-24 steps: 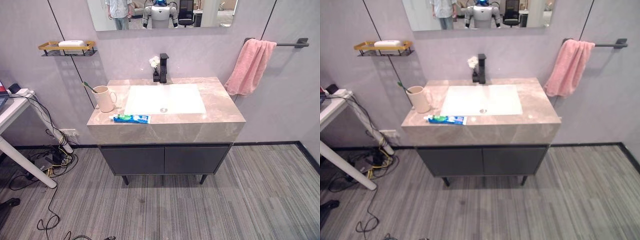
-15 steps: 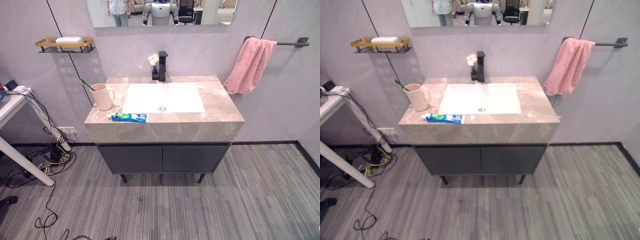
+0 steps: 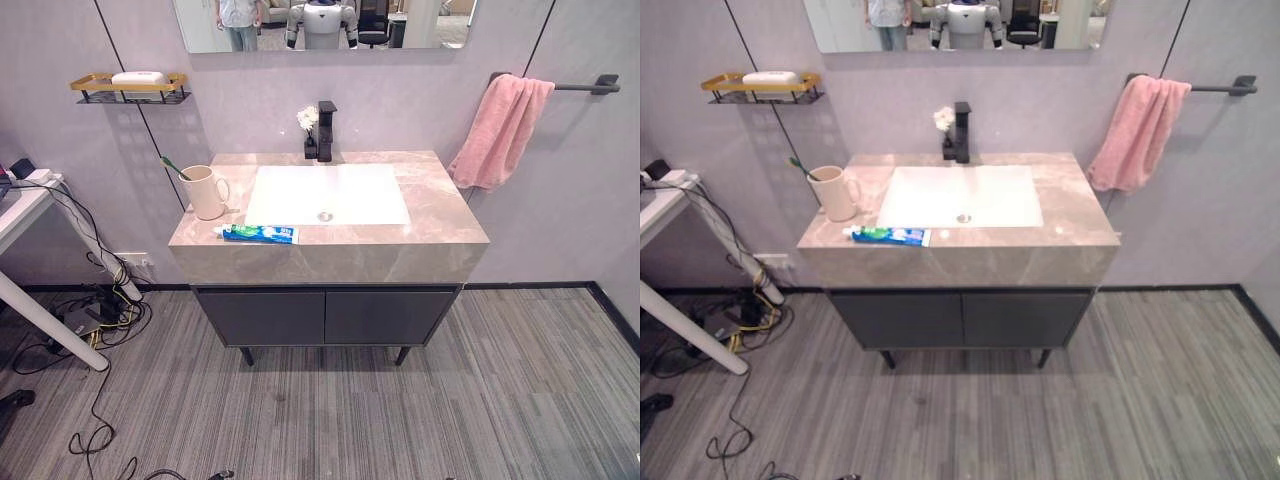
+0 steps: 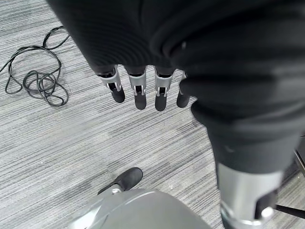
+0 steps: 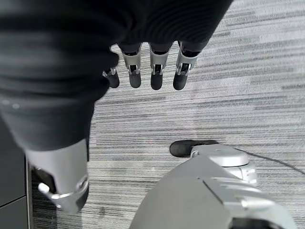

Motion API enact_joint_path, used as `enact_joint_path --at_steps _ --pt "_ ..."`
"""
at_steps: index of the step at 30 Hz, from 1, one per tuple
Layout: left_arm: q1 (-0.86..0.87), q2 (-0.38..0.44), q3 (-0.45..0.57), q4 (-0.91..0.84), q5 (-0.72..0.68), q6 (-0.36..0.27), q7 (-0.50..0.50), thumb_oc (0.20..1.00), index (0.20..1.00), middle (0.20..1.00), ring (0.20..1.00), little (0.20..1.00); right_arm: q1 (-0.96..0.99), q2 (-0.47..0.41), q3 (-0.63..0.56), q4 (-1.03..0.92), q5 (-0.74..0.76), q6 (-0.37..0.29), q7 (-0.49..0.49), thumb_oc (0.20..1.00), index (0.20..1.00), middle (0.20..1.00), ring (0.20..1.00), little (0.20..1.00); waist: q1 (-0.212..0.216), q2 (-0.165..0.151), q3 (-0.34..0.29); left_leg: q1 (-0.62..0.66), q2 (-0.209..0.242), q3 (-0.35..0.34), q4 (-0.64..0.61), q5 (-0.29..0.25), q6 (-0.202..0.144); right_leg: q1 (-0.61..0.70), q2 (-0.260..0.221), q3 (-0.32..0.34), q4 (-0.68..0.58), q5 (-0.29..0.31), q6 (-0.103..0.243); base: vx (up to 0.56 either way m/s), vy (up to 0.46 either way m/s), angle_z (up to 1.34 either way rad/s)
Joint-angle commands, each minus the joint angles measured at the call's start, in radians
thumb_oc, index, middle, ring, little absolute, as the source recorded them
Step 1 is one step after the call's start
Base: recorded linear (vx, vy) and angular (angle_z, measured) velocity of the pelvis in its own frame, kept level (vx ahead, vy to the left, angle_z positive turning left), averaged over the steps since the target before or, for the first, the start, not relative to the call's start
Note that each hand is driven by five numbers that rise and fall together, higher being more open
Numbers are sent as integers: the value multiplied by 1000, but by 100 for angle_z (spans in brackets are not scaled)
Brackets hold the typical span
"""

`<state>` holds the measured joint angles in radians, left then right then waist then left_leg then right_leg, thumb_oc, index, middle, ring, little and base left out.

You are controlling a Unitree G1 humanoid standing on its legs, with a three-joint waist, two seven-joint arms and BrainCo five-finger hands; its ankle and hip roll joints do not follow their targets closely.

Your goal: Put brush and paste in cup on sink, flatten towel.

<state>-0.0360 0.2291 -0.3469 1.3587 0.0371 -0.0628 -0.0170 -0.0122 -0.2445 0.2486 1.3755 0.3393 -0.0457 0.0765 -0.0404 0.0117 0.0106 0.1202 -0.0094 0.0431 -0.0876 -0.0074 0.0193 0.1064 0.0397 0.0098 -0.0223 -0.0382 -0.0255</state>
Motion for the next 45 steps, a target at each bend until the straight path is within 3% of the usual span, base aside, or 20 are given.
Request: enact_joint_path --at_steps 1,9,19,20,27,29,30,33,38,43,45 --pt "-42 -4 18 64 -21 -30 14 1000 1000 1000 1000 1000 -30 25 15 21 22 -30 12 1000 1000 1000 1000 1000 6 -32 -28 14 -13 15 7 -23 -11 -28 -31 65 0 28 106 0 0 0" --pt "-34 -5 28 81 -21 -27 22 1000 1000 1000 1000 1000 -8 47 -23 2 191 -30 49 1000 1000 1000 1000 1000 -1 -34 -31 19 -9 23 1 -19 -16 -26 -26 71 -8 30 105 -2 -4 0" --pt "-28 7 45 101 -10 -13 16 1000 1000 1000 1000 1000 4 39 28 68 -74 -10 0 1000 1000 1000 1000 1000 -2 -37 -35 21 -3 23 0 -17 -21 -21 -21 68 -15 29 100 7 -26 -1" --pt "-31 13 40 99 3 -10 12 1000 1000 1000 1000 1000 -2 35 83 79 -203 1 -6 1000 1000 1000 1000 1000 1 -39 -32 18 0 16 0 -14 -23 -21 -19 65 -12 26 97 1 -51 -1" --pt "-47 31 37 100 23 -4 19 1000 1000 1000 1000 1000 -11 25 99 66 -257 4 -35 1000 1000 1000 1000 1000 -5 -41 -9 4 10 4 12 -8 -32 -39 -6 60 7 16 87 -18 -64 2" --pt "-57 33 32 91 23 -7 23 1000 1000 1000 1000 1000 -19 13 122 51 -284 -1 -35 1000 1000 1000 1000 1000 -7 -47 13 -37 10 -1 92 -25 -37 -51 -7 65 18 15 80 -101 -97 1" --pt "-67 31 28 84 21 -7 27 1000 1000 1000 1000 1000 -23 3 136 45 -302 -1 -41 1000 1000 1000 1000 1000 -8 -56 43 -91 1 -7 191 -44 -49 -66 -8 63 42 13 71 -117 -92 5" --pt "-82 28 24 77 16 -12 38 1000 1000 1000 1000 1000 -32 -8 141 52 -319 -2 -46 1000 1000 1000 1000 1000 -10 -62 64 -141 -3 -9 261 -45 -64 -82 -5 53 61 12 63 -74 -79 12" --pt "-88 30 39 79 -16 -13 39 1000 1000 1000 1000 1000 -34 -27 129 57 -322 -4 -51 1000 1000 1000 1000 1000 -25 -65 81 -219 14 7 403 10 -92 -70 -3 33 68 3 41 22 -62 34" --pt "-90 29 45 78 -19 -13 40 1000 1000 1000 1000 1000 -36 -41 125 72 -347 4 -62 1000 1000 1000 1000 1000 -25 -54 83 -282 34 47 312 17 -77 -59 -11 -1 72 -31 41 66 3 32" --pt "-85 27 46 79 -17 -15 41 1000 1000 1000 1000 1000 -35 -42 125 68 -351 3 -67 1000 1000 1000 1000 1000 -14 -45 80 -330 41 39 242 65 -70 -53 0 5 74 -42 44 174 44 21"
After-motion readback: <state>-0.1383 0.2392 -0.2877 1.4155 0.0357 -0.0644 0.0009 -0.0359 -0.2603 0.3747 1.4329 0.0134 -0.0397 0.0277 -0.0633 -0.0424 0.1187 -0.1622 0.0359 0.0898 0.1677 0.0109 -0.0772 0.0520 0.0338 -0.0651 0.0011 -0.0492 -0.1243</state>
